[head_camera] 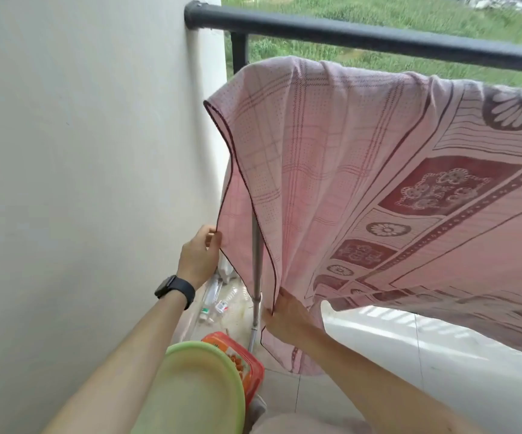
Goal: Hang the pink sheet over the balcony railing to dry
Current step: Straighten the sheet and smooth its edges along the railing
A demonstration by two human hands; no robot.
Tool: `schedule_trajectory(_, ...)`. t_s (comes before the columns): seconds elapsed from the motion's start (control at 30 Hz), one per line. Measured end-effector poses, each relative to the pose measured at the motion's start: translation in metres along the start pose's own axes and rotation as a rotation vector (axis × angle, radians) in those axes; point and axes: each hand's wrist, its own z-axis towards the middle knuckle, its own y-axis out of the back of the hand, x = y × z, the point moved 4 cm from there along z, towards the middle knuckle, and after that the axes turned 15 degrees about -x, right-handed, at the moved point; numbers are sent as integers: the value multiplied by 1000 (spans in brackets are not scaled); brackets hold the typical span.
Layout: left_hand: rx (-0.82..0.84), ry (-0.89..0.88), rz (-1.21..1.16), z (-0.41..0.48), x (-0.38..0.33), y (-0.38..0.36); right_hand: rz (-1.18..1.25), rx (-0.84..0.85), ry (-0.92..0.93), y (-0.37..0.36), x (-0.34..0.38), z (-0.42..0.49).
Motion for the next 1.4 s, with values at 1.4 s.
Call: schedule_trajectory(1.4,-478,-995,317,-106,-419,14,-462,-1228,200,521,-138,-110)
